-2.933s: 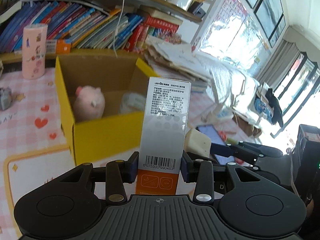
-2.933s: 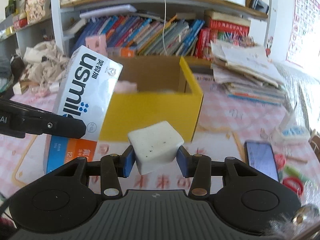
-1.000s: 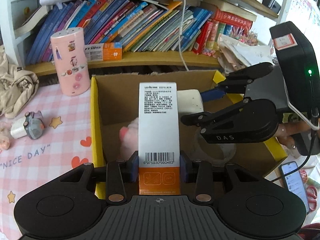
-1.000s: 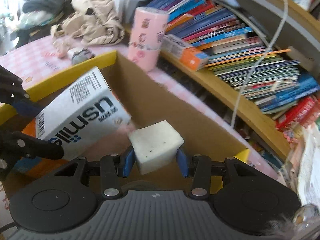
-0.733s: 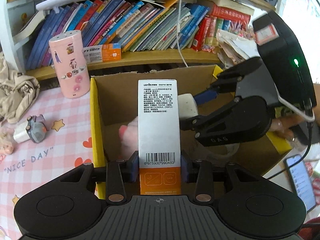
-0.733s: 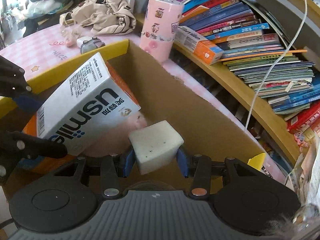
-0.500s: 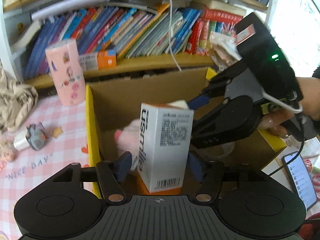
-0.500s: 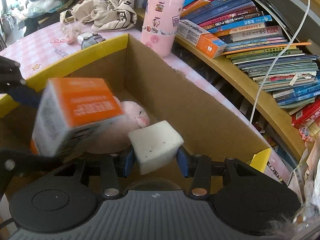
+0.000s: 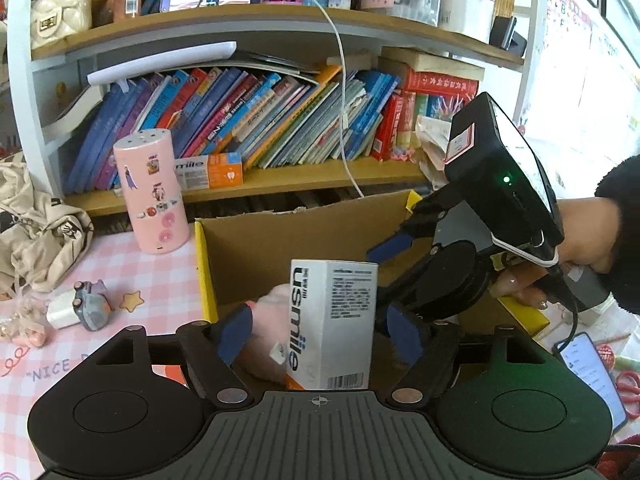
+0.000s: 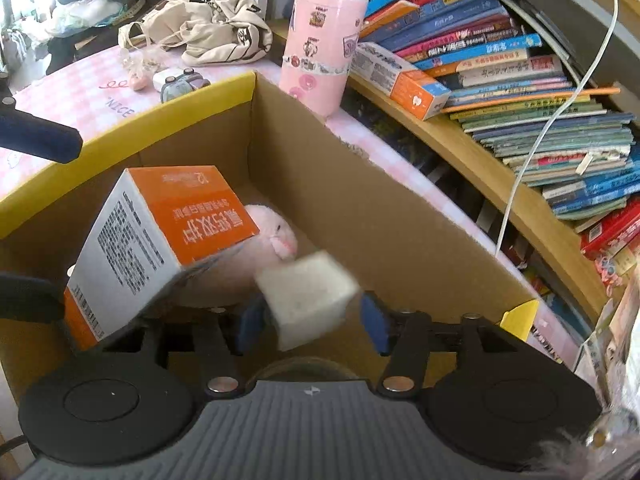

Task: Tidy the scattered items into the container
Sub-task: 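Lower the usmile box and white block into the yellow box with both grippers, then open both grippers to release the box and block inside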

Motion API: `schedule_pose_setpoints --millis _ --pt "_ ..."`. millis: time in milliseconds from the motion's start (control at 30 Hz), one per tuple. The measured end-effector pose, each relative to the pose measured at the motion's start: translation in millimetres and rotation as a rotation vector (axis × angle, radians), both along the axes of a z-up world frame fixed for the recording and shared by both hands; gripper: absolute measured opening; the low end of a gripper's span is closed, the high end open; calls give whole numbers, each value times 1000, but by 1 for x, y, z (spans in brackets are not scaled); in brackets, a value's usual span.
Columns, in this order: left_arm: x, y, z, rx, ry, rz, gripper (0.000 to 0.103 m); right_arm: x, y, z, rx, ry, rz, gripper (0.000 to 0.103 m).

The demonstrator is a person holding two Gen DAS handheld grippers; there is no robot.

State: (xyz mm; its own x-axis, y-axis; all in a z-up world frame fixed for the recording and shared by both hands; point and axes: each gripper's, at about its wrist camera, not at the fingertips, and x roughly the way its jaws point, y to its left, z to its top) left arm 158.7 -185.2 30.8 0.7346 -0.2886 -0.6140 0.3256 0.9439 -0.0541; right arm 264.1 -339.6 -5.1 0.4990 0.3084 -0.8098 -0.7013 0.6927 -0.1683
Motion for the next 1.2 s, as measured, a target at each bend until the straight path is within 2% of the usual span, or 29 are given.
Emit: schedule_pose_setpoints --millis 233,533,800,900,1200 --pt "-8 6 3 -14 -16 22 77 -12 1 8 -34 -40 -2 68" --pt "-29 20 10 -63 -46 15 77 -52 -12 28 -72 -108 -47 69" --pt "-49 36 16 -105 -75 -28 77 -96 -20 49 -16 -133 -157 70" --pt "-56 44 16 -127 -72 -39 78 -109 -17 51 4 -129 -198 70" --pt "-81 75 10 -131 -49 -55 78 -147 -5 54 73 -152 -354 71"
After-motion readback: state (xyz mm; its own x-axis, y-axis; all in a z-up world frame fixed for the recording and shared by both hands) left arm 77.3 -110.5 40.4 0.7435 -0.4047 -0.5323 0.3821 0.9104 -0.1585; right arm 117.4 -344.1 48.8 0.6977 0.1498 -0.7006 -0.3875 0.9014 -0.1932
